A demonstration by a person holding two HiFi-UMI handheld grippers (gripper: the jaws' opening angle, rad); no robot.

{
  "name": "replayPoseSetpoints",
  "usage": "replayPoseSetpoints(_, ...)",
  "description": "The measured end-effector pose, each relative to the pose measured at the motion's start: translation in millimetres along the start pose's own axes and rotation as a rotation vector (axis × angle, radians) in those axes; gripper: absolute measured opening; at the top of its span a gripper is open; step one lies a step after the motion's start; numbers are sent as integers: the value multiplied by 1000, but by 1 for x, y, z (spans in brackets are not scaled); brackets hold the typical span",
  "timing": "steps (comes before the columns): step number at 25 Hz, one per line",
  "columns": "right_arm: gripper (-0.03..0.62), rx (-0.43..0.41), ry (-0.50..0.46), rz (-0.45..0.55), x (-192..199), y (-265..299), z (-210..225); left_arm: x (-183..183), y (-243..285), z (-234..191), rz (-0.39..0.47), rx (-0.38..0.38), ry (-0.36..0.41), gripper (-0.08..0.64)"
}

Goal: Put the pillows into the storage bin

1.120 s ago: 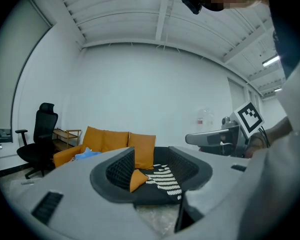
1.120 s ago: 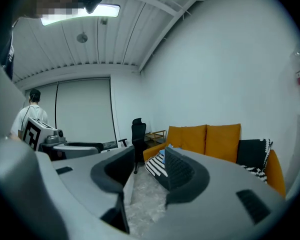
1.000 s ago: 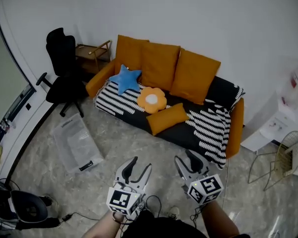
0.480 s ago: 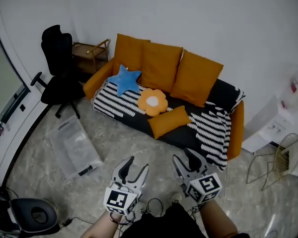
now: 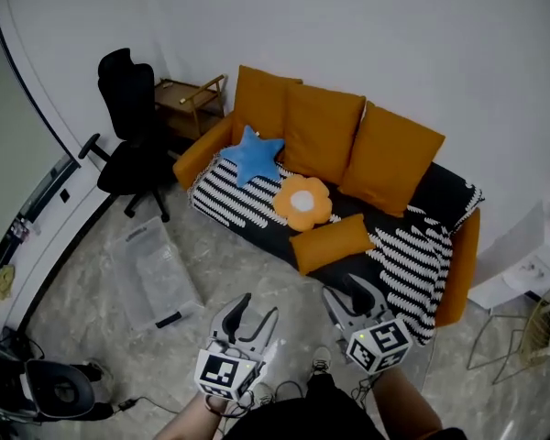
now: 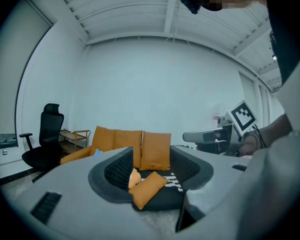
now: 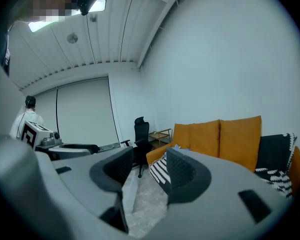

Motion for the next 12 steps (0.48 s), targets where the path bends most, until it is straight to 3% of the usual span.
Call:
replayPoseSetpoints(6, 216, -61, 2, 1, -13, 28, 64, -11, 57, 10, -3, -59, -12, 216)
replayPoseSetpoints(12, 229, -70, 27, -5, -18, 43, 102, -19, 94, 18, 2, -65, -10, 216)
Point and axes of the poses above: the fingertips, and each gripper's own axes: y forward along the fingers, z to its right, x out of its underside, the point moved 10 cm from there along -y, backward along the fingers
